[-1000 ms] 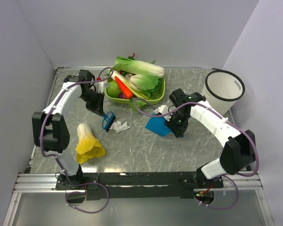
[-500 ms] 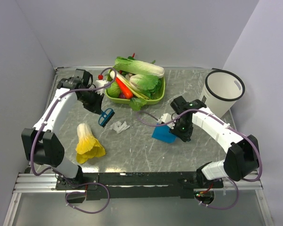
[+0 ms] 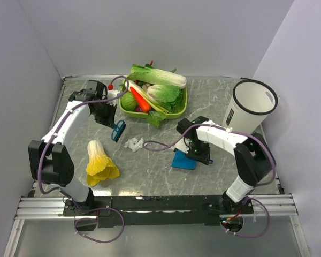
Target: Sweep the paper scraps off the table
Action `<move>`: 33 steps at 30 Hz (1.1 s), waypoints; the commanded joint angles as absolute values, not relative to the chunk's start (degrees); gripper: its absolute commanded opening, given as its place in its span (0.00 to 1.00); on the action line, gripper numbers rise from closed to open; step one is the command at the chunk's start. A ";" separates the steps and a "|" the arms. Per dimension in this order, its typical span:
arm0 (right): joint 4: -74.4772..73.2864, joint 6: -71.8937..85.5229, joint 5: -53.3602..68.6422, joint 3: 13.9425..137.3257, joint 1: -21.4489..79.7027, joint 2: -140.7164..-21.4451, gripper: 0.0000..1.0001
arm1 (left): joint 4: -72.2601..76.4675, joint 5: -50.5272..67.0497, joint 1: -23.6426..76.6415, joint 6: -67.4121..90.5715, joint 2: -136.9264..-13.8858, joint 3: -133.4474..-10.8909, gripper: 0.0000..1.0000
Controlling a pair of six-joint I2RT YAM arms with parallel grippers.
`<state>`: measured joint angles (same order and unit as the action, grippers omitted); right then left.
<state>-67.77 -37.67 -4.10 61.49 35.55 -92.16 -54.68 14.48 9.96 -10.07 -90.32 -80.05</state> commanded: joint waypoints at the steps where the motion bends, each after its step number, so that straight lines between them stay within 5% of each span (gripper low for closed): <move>1: -62.85 -34.81 -5.01 65.04 35.86 -95.45 0.00 | -52.47 17.92 10.11 -6.60 -91.23 -80.07 0.01; 4: -59.86 -34.89 -2.55 64.78 35.95 -95.36 0.05 | -52.73 19.33 10.11 -6.42 -91.41 -79.89 0.01; 10: -54.41 -35.77 -0.27 58.72 34.37 -93.87 0.37 | -53.70 20.83 10.11 -7.03 -92.11 -79.63 0.01; 14: -52.47 -36.39 11.49 56.43 27.00 -86.51 0.63 | -53.35 20.30 10.11 -7.21 -91.50 -78.84 0.01; 23: -44.57 -47.72 25.48 43.43 19.07 -68.67 0.65 | -53.35 21.01 10.11 -7.12 -92.02 -78.84 0.01; 33: -37.01 -46.14 21.45 39.29 19.25 -70.31 0.61 | -53.96 20.48 10.11 -7.38 -91.32 -78.66 0.01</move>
<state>-42.46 -44.69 21.63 40.69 19.09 -70.02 -54.08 19.62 9.96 -7.77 -91.79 -78.94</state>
